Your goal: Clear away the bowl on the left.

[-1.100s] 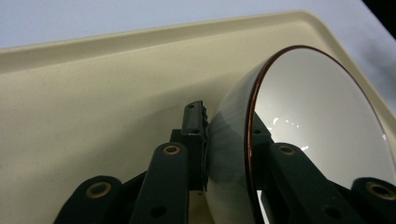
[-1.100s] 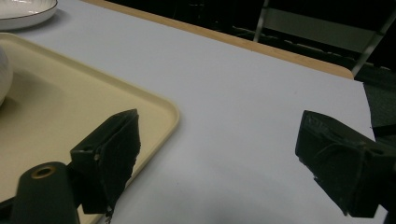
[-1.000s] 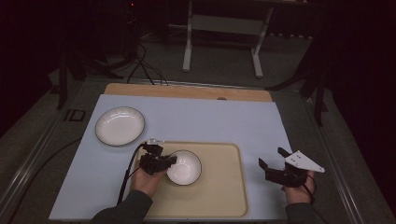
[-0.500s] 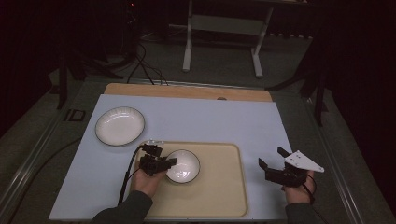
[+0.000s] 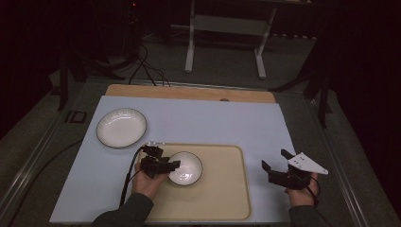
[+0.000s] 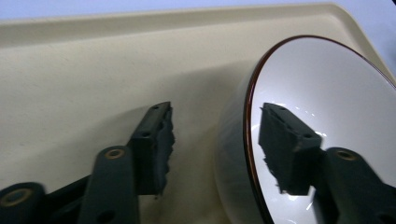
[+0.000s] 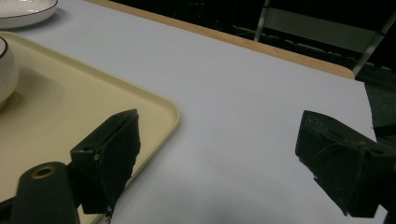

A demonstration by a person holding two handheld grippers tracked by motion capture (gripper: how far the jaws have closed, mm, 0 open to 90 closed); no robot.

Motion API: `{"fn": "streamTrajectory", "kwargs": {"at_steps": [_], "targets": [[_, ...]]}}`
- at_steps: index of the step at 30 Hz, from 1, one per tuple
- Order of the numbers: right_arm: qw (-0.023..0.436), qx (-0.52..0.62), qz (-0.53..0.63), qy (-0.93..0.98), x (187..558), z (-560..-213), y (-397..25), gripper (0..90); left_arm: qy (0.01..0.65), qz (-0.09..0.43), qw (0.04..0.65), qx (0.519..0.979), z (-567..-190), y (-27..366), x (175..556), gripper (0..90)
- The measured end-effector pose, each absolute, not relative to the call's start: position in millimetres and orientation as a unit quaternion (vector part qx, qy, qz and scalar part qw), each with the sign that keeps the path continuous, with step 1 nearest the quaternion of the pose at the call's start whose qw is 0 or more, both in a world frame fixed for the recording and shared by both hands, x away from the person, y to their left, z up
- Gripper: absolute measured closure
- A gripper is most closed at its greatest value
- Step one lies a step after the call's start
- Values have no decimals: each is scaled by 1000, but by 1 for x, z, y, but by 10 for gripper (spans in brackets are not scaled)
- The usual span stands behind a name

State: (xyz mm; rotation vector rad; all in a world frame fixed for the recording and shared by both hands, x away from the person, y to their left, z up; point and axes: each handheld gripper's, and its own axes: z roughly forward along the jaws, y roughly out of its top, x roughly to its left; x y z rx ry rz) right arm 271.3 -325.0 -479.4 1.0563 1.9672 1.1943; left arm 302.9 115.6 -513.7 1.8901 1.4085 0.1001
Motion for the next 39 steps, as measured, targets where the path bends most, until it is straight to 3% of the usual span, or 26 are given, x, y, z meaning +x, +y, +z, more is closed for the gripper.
{"fn": "streamTrajectory", "kwargs": {"at_steps": [8,14,26,39], "targets": [[300,398,450,741,272,-480,-325,136,552,72,395,731,-503,125,300,363],[300,398,450,741,272,-480,-325,137,546,93,417,721,-495,132,298,383],[301,399,450,740,271,-479,-326,137,523,185,434,710,-477,149,291,401],[302,399,450,740,271,-479,-326,137,533,227,440,687,-465,179,290,400]]}}
